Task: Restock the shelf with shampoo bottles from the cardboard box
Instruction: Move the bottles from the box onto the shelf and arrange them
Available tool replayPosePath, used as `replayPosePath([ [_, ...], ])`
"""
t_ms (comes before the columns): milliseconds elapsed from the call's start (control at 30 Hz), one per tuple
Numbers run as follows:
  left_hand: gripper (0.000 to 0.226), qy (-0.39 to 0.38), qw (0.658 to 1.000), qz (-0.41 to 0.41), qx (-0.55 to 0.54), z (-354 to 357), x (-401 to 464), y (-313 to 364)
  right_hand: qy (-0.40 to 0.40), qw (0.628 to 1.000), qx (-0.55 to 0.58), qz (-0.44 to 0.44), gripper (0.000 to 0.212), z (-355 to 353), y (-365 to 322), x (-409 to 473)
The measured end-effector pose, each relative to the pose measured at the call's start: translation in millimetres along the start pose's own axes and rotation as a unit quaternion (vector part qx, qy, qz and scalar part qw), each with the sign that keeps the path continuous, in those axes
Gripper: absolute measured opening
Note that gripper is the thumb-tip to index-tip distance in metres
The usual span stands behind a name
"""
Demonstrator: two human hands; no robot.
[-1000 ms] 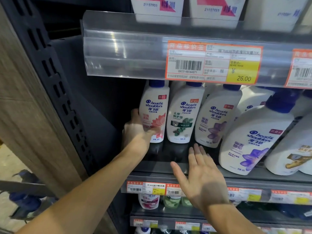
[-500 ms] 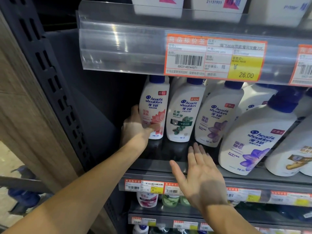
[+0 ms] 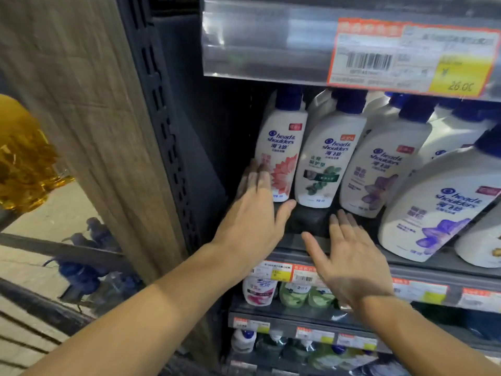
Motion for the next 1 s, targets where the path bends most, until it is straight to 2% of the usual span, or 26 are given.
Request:
replayPosePath([
  [133, 0.068, -0.039, 0.995, 0.082, 0.034, -17, -39, 0, -0.033, 0.999, 0.004, 0.014, 0.099, -10, -10, -9],
  [200, 0.067, -0.07, 0.991, 0.112, 0.022, -22, -67, 1, -0.028, 1.0, 0.009, -0.006, 0.099, -17, -28, -34],
  [300, 0.066, -0.104, 0.989, 0.101, -0.008, -32, -120, -14, 0.013, 0.991, 0.132, -0.009, 0.093, -23, -58, -104],
  [400, 0.066, -0.1, 0.989, 0.104, 0.043, -43, -182, -48, 0.014, 0.982, 0.187, -0.012, 0.086, -10, -88, -187],
  [500, 0.071, -0.164, 0.979, 0.031, 0.116, -34, -243, -109, -0.085, 0.972, 0.203, -0.08, 0.079, 32, -131, -260],
  [567, 0.074, -0.234, 0.958, -0.047, 0.158, -13, -285, -153, -0.174, 0.965, 0.151, -0.123, 0.085, 74, -159, -303],
  [633, 0.073, -0.286, 0.934, -0.097, 0.191, 9, -323, -185, -0.227, 0.961, 0.123, -0.099, 0.093, 110, -168, -330],
  [700, 0.071, -0.316, 0.919, -0.134, 0.196, 24, -356, -209, -0.269, 0.953, 0.12, -0.07, 0.086, 138, -171, -344],
  [800, 0.069, -0.358, 0.895, -0.196, 0.18, 33, -398, -243, -0.413, 0.896, 0.158, -0.019, 0.066, 177, -171, -359],
  [833, 0.069, -0.371, 0.885, -0.221, 0.173, 34, -411, -253, -0.424, 0.893, 0.153, -0.001, 0.064, 185, -169, -360],
  [900, 0.067, -0.39, 0.868, -0.257, 0.169, 33, -430, -271, -0.401, 0.912, 0.081, -0.007, 0.062, 194, -168, -358],
  [1000, 0.059, -0.391, 0.862, -0.28, 0.163, 29, -450, -290, -0.361, 0.931, 0.046, -0.024, 0.056, 200, -177, -361],
])
Point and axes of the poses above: each hand's wrist, its own x-axis towards the middle knuckle, its own z-axis out of the palm, y = z × x, the point moved 6 cm from there along x, towards the middle knuckle, and after that the axes turned 5 degrees about -x, right-handed, at the moved point
